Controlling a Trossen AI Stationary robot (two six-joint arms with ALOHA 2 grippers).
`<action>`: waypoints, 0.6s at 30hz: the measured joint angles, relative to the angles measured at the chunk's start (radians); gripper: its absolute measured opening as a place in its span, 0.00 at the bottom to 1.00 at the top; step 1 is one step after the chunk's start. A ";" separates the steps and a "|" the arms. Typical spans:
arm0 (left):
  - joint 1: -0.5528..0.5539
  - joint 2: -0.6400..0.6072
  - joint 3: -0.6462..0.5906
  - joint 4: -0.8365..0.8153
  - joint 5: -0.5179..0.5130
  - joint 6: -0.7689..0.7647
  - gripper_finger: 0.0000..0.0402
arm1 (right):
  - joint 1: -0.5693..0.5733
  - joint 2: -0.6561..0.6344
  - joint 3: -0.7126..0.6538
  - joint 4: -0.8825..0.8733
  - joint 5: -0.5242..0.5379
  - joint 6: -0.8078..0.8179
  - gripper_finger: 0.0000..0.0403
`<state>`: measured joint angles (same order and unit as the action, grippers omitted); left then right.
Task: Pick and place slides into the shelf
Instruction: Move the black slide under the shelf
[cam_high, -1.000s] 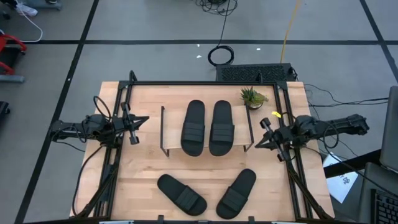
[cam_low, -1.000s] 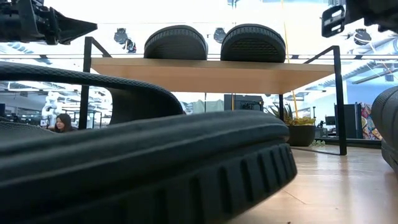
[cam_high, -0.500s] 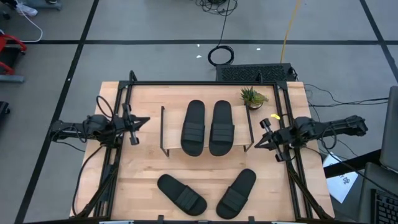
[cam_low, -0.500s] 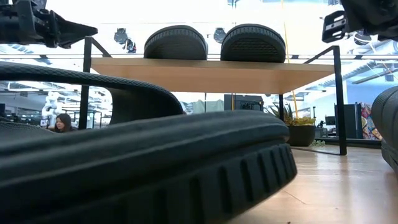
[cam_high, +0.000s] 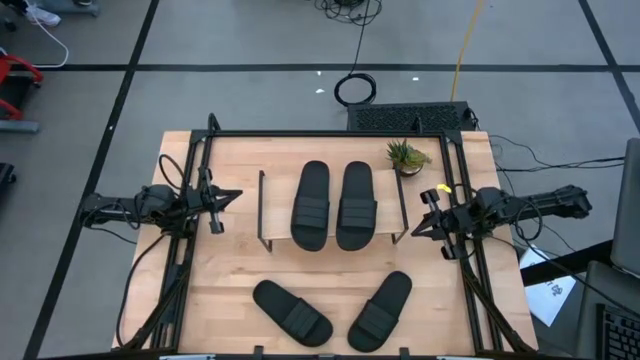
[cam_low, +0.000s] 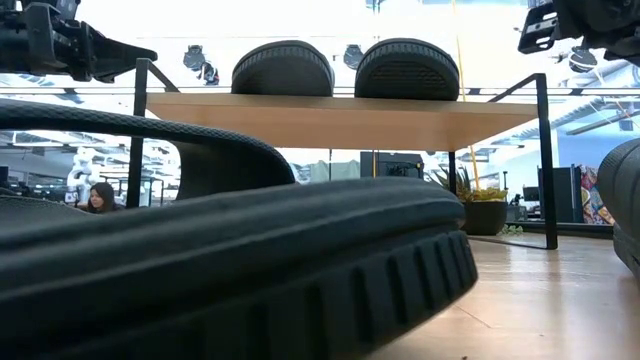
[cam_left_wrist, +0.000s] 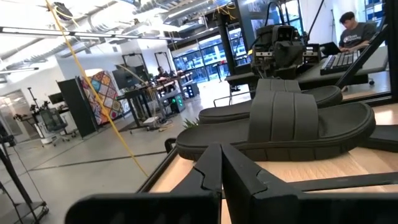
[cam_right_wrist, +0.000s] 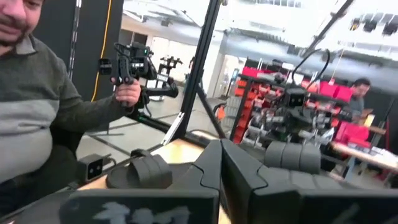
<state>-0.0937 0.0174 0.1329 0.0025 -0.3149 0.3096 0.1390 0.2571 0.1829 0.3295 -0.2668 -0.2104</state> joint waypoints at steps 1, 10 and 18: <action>0.000 0.000 0.000 0.000 0.000 0.003 0.02 | 0.000 0.005 0.000 0.014 0.000 0.004 0.00; 0.001 0.000 0.000 0.006 0.000 0.006 0.02 | 0.064 0.121 0.069 0.107 0.034 -0.022 0.03; 0.001 0.000 0.000 -0.036 0.000 -0.009 0.02 | 0.247 0.272 0.407 -0.354 0.410 -0.108 0.11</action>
<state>-0.0929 0.0177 0.1329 -0.0331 -0.3153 0.3006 0.3862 0.5295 0.5900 -0.0241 0.1433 -0.3186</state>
